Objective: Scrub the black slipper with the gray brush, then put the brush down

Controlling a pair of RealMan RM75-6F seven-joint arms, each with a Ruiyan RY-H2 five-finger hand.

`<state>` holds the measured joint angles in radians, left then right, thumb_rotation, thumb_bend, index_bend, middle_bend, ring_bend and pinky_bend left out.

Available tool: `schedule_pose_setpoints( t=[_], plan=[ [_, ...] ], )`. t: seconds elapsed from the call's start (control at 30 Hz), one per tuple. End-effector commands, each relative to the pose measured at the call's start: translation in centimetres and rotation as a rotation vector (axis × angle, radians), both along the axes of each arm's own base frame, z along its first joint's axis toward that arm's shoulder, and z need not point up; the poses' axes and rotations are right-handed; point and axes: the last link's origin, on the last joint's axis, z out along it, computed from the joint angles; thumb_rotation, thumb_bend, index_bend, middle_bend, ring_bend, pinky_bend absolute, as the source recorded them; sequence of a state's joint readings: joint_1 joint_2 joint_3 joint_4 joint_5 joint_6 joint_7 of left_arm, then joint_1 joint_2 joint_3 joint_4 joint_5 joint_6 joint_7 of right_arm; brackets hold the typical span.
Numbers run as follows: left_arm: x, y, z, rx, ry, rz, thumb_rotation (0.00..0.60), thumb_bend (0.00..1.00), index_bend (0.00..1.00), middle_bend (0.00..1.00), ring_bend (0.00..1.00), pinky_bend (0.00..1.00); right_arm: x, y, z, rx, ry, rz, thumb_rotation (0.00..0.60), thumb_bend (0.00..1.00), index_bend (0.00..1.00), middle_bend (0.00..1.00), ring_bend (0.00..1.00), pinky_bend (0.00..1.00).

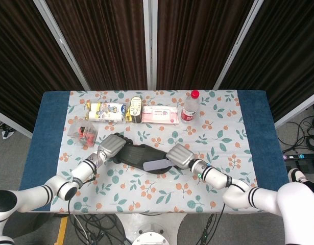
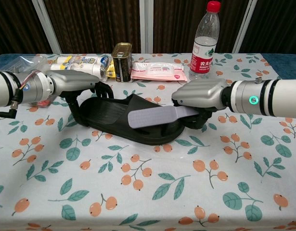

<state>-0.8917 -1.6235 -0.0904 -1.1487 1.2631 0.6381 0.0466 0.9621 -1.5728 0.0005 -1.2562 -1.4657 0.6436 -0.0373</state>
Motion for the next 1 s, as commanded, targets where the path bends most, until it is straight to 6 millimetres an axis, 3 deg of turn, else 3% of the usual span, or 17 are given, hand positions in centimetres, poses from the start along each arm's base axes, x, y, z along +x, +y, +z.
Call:
schedule_pose_setpoints(
  t=[0.03, 0.13, 0.23, 0.4, 0.67, 0.87, 0.93, 1.0],
  plan=[
    [0.0, 0.0, 0.1, 0.005, -0.002, -0.002, 0.600, 0.16, 0.35, 0.42, 0.27, 0.22, -0.9, 1.0, 1.3, 0.020, -0.017, -0.008, 0.600, 0.62, 1.00, 0.99, 1.00, 1.00],
    [0.0, -0.1, 0.3, 0.003, 0.003, -0.010, 0.600, 0.16, 0.26, 0.38, 0.23, 0.22, -1.5, 1.2, 3.1, -0.009, -0.080, -0.034, 0.600, 0.62, 1.00, 0.99, 1.00, 1.00],
    [0.0, -0.4, 0.6, 0.001, -0.013, -0.004, 0.600, 0.16, 0.17, 0.26, 0.14, 0.22, -2.3, 0.4, 5.0, -0.056, -0.139, -0.093, 0.600, 0.62, 1.00, 0.99, 1.00, 1.00],
    [0.1, -0.8, 2.2, 0.046, -0.063, -0.017, 0.600, 0.16, 0.14, 0.18, 0.09, 0.20, -5.0, -1.4, 7.8, -0.150, -0.114, -0.176, 0.600, 0.61, 1.00, 0.99, 1.00, 1.00],
    [-0.2, -1.6, 6.5, 0.161, -0.140, -0.049, 0.600, 0.16, 0.14, 0.18, 0.09, 0.20, -9.3, -2.3, 6.9, -0.199, 0.005, -0.299, 0.600, 0.56, 1.00, 0.99, 1.00, 1.00],
    [-1.9, -2.4, 9.3, 0.225, -0.181, -0.011, 0.600, 0.16, 0.14, 0.18, 0.09, 0.20, -10.6, -2.4, 6.0, -0.211, 0.055, -0.340, 0.600, 0.48, 1.00, 0.96, 0.97, 1.00],
    [-2.3, -2.4, 9.7, 0.234, -0.181, -0.003, 0.600, 0.16, 0.14, 0.18, 0.09, 0.20, -10.9, -2.4, 5.9, -0.210, 0.074, -0.343, 0.600, 0.40, 0.93, 0.88, 0.89, 1.00],
    [-2.6, -2.4, 9.9, 0.233, -0.162, -0.004, 0.600, 0.16, 0.14, 0.18, 0.09, 0.20, -11.0, -2.3, 5.8, -0.215, 0.090, -0.342, 0.600, 0.31, 0.77, 0.77, 0.77, 1.00]
  ],
)
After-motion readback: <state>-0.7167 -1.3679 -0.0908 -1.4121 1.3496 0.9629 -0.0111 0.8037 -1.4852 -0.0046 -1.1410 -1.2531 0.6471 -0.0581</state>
